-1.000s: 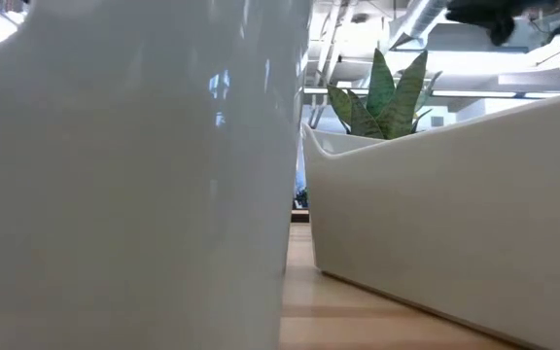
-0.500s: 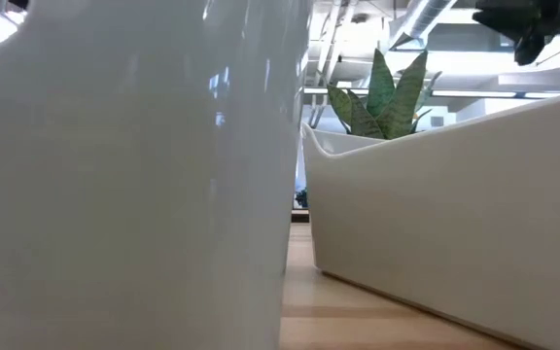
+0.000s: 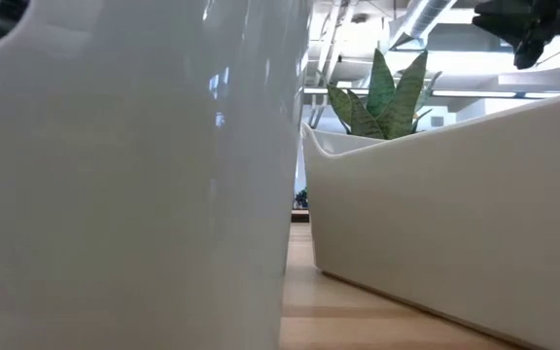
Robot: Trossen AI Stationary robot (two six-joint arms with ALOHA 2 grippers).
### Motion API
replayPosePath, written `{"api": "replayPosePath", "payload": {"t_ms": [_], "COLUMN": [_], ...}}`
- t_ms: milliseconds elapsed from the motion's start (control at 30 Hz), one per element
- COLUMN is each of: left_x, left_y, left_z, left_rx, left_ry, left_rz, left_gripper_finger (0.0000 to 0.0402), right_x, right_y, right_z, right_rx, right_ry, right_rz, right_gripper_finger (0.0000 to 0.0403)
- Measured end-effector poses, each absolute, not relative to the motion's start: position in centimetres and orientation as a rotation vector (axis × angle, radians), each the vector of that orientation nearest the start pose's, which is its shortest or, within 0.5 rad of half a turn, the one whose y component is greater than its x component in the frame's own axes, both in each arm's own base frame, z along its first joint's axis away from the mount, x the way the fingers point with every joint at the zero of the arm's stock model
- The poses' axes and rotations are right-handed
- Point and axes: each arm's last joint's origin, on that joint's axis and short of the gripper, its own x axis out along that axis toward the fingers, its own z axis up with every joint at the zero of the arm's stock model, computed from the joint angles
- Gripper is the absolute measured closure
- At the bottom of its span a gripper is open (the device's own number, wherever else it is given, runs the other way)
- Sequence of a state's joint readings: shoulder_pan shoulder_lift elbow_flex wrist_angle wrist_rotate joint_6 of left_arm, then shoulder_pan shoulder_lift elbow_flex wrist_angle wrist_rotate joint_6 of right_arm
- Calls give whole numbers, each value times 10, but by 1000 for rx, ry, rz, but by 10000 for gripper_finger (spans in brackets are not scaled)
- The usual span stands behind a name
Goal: Sort pens & pencils
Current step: Return to Home Position
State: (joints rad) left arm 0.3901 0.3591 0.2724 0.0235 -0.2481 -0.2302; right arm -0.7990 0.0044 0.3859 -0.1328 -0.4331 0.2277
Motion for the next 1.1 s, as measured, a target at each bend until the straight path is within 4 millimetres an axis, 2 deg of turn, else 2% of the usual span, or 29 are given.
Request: {"api": "replayPosePath", "payload": {"t_ms": [200,633,967,1100], "left_x": [99,87,88,90], "left_y": [48,45,45,46], "left_z": [206,172,171,169], "left_rx": [-265,-306,-296,-290], "left_ry": [-23,-104,-104,-79], "left_rz": [644,679,665,674], "left_gripper_finger": [323,323,323,323], "right_x": [45,45,45,44], "right_y": [-29,-29,-29,-31], "right_z": [275,275,275,274], "right_rx": [60,56,62,142], "right_ry": [-243,-242,-243,-257], "right_rz": [-342,-358,-357,-391], "right_gripper_finger": [280,280,280,280]}}
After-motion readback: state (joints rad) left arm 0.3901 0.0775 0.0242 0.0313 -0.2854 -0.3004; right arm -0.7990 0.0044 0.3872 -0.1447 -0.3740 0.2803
